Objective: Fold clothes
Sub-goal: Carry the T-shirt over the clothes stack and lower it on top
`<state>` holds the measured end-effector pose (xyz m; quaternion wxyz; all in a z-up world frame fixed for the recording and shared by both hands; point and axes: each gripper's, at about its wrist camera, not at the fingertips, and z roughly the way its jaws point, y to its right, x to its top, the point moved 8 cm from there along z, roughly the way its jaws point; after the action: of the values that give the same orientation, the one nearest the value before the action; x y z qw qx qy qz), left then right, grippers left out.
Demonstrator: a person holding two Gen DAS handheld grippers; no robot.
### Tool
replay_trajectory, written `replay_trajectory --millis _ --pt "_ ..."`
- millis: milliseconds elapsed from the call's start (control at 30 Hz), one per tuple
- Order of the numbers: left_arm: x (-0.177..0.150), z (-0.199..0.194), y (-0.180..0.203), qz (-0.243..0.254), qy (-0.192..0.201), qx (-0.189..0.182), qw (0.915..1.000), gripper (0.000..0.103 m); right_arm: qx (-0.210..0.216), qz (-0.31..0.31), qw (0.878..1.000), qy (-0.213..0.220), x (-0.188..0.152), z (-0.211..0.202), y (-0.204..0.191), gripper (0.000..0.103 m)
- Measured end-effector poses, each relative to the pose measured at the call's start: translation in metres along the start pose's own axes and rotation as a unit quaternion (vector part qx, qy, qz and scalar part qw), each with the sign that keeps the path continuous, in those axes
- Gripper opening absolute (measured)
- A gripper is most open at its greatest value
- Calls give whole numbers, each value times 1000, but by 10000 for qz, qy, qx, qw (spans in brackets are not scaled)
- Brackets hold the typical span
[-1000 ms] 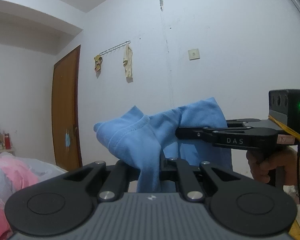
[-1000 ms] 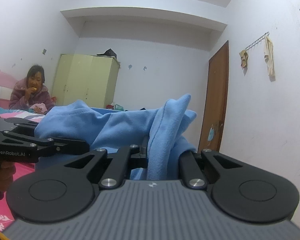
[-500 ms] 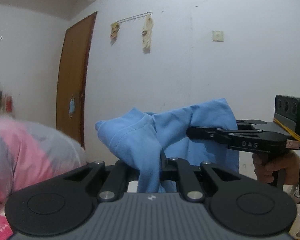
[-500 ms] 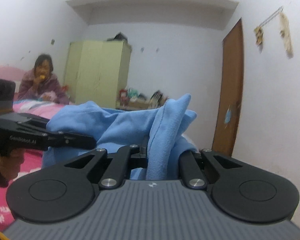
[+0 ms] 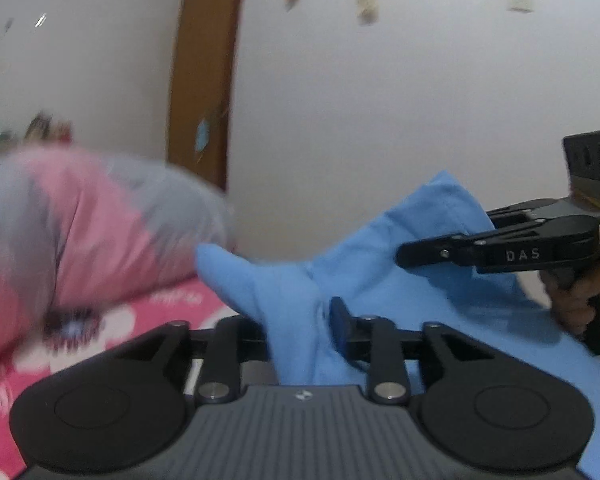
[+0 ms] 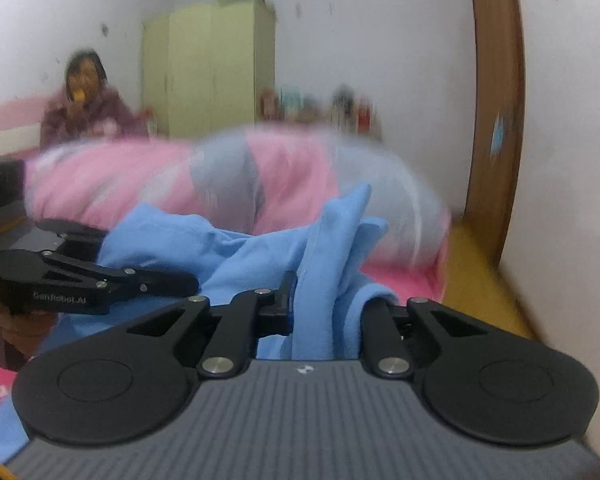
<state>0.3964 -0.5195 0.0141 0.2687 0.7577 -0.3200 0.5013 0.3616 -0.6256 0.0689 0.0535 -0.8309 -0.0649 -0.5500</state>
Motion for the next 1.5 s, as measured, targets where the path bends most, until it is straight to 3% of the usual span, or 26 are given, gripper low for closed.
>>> replay_trajectory --millis 67,133,233,300,400,500,567,600,667,733,800,867,967,1067,1167,1233,1300,1367,1500 --pt "-10 11 -12 -228 -136 132 9996 49 -195 218 9991 -292 -7 12 9 41" --pt "-10 11 -24 -514 -76 224 9984 59 -369 480 9973 -414 -11 16 17 51" --pt "-9 5 -41 -909 0 412 9950 75 -569 700 9959 -90 -5 3 27 70" --pt "-5 1 -53 -1183 96 575 9913 93 -842 917 9921 177 -1 -9 39 76" --pt "6 -12 -67 -1323 374 976 9857 93 -1263 1103 9839 615 1 -32 55 79" --pt "19 -35 -58 -915 747 1153 9863 92 -1490 1091 9783 943 5 -51 59 73" --pt "27 -44 -36 -248 982 1049 9893 92 -1128 875 9846 1007 9 -59 45 51" --pt "27 -43 -23 90 983 979 9903 92 -958 729 9884 925 12 -57 36 46" --pt "25 -32 4 799 875 902 9888 92 -675 529 9950 520 14 -44 19 17" --pt "19 -14 26 1365 643 895 9845 90 -360 438 9982 -186 8 -16 2 13" --pt "12 8 28 1314 235 870 9872 77 -283 269 9959 -817 -2 13 -12 12" --pt "4 31 22 1004 -239 904 9905 75 -423 387 9888 -1375 -18 38 -11 12" --pt "0 47 -2 178 -534 913 9942 83 -894 1015 9768 -1662 -33 58 14 10" --pt "1 43 -17 -279 -583 838 9944 88 -1301 2007 9601 -1448 -38 45 48 10" --pt "8 34 -31 -357 -531 950 9934 88 -1899 2291 9487 -1071 -34 12 75 15" --pt "12 20 -31 -368 -416 1005 9934 88 -1974 2519 9450 -677 -31 -19 83 15" --pt "17 5 -30 -327 -291 1129 9926 88 -1772 2488 9518 -283 -23 -47 79 15" --pt "20 -20 -9 24 -98 971 9952 88 -1427 2114 9668 123 -19 -81 55 15" --pt "16 -65 44 842 256 433 9952 88 -606 1011 9919 466 -37 -121 -12 14"
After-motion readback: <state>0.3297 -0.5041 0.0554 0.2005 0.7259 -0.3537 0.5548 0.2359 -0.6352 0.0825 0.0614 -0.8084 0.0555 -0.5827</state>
